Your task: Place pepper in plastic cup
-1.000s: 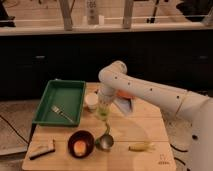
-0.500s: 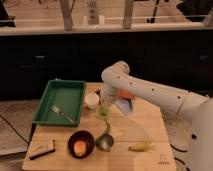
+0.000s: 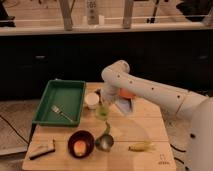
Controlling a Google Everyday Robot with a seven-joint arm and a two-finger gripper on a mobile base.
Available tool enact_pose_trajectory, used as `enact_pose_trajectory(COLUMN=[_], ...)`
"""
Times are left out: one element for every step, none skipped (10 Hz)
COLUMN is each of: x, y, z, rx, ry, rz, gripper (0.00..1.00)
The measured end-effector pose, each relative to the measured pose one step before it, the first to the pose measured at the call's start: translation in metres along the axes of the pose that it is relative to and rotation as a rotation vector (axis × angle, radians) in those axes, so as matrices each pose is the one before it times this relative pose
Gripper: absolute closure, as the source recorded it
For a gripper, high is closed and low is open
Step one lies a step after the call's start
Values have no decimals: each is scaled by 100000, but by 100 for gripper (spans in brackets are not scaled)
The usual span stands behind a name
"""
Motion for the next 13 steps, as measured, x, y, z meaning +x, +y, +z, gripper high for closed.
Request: enact_pose_trajectory(x=[58,-1,-1,-4,2,-2,5,9,20,9,15,0,0], y=[-9,64,-9,-24,-2,-5,0,7,23,10,27,-2,-1], z=[-104,2,4,5,-2,2,1,-2,-9,-3,-2,-1,3], rx=[-454,-181,11,23,13,10,24,24,43,18,8,5,4], ry=[163,-18,1,4,5,4,6,10,25,15,8,6,-2], rz=[-280,9,-7,-31,6,-7,47,-28,95,58,52,-66,68], gripper=[70,60,52,40,32,24,20,20,20,20,20,20,20])
